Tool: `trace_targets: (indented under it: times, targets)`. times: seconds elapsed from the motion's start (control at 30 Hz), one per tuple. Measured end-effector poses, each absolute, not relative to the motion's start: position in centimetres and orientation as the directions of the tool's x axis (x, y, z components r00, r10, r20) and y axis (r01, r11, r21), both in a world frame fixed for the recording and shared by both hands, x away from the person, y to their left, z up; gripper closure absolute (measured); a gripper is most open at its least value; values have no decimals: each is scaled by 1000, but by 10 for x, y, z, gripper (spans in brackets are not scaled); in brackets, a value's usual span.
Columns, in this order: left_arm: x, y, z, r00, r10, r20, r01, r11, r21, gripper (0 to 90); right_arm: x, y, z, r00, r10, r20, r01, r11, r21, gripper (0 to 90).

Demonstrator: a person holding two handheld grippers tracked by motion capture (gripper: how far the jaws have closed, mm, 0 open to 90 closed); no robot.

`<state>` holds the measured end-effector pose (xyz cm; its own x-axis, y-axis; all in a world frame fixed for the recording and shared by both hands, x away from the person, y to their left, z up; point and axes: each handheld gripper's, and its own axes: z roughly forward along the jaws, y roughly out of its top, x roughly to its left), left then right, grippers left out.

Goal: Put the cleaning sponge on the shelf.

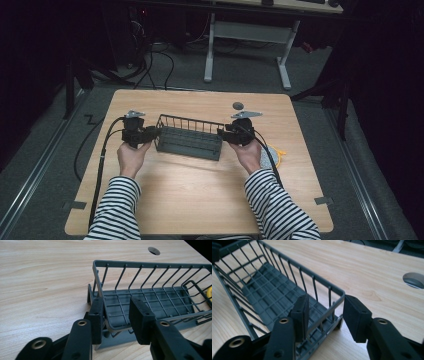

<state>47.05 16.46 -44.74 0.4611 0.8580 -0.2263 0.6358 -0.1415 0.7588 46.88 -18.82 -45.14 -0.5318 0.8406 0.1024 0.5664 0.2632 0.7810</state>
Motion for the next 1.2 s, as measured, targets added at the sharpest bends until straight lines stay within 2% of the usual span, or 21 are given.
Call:
trace_targets:
  times: [0.17, 0.33, 0.83, 0.93, 1.2]
  targets:
    - [468, 159, -449, 478, 854, -207, 635, -173, 753, 747, 465, -195, -450, -535, 839, 98, 569, 272, 776, 597]
    - [466, 154, -450, 494, 845, -203, 633, -190, 751, 781, 458, -204, -449, -541, 836, 85, 567, 288, 771, 609]
    - [452, 133, -451, 536, 810, -238, 630, -195, 752, 783, 434, -230, -446, -542, 837, 75, 569, 300, 766, 617]
    - [448, 131, -452, 539, 803, -253, 631, -187, 753, 783, 429, -238, -447, -540, 833, 119, 581, 267, 769, 617]
    - [439, 126, -452, 547, 798, -255, 628, -189, 755, 779, 421, -240, -445, -551, 832, 70, 568, 312, 762, 617]
